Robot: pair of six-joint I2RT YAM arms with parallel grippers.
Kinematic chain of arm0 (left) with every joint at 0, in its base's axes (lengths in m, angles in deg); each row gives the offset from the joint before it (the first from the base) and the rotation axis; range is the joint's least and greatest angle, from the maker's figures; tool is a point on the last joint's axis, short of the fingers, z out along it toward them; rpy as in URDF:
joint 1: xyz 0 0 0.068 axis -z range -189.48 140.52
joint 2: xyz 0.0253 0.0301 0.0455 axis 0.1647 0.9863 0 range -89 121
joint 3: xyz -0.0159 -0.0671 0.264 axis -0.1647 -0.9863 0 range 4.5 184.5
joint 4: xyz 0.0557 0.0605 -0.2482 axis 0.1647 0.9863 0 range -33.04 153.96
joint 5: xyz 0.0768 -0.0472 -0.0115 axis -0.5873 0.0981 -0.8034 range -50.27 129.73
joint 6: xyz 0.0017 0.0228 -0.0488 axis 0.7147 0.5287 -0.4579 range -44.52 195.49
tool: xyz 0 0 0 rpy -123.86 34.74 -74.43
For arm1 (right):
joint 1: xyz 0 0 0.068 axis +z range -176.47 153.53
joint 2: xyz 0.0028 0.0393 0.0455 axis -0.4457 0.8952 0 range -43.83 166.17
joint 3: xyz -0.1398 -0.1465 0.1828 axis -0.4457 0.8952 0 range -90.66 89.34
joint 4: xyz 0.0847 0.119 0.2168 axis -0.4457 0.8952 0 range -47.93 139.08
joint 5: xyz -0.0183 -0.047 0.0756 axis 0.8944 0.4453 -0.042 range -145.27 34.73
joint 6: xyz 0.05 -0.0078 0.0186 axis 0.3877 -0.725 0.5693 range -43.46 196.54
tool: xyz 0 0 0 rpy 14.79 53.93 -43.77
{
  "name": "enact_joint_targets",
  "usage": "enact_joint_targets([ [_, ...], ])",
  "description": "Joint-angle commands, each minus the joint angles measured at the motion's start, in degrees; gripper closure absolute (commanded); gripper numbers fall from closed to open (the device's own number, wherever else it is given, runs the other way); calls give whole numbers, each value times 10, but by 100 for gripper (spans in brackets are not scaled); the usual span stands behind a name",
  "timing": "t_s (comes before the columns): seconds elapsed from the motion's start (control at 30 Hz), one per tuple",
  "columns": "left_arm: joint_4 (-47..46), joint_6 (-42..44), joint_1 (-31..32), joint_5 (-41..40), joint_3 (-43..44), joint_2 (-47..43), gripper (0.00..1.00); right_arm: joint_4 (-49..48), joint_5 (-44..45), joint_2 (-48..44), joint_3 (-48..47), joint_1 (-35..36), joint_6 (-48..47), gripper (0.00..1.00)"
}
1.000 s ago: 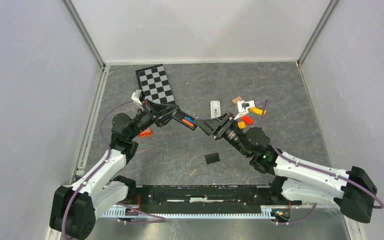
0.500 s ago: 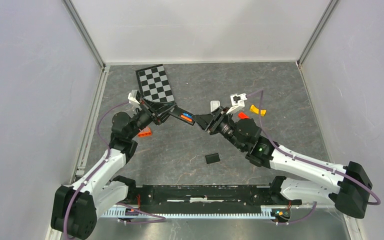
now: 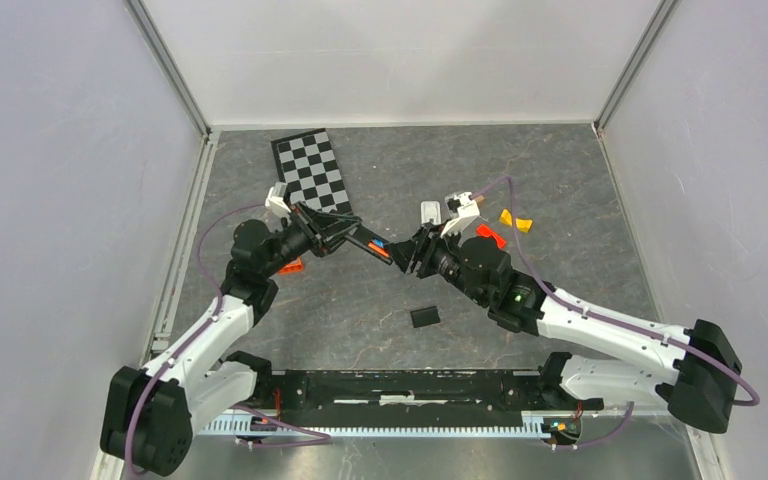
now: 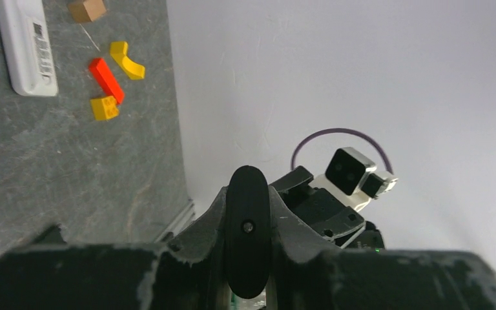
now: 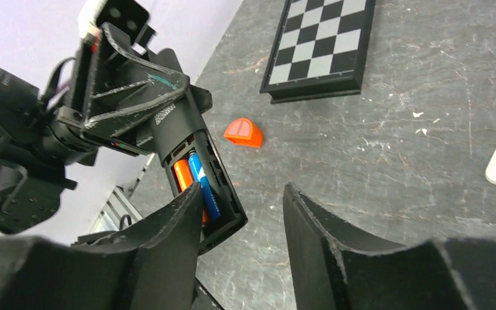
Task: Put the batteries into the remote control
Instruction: Load the battery into the remote control.
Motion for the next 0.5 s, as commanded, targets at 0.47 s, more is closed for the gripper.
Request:
enact_joint_targets([
  [0.47, 53, 275, 9, 57, 42, -51, 98, 82, -146, -29, -44, -33, -180, 21],
])
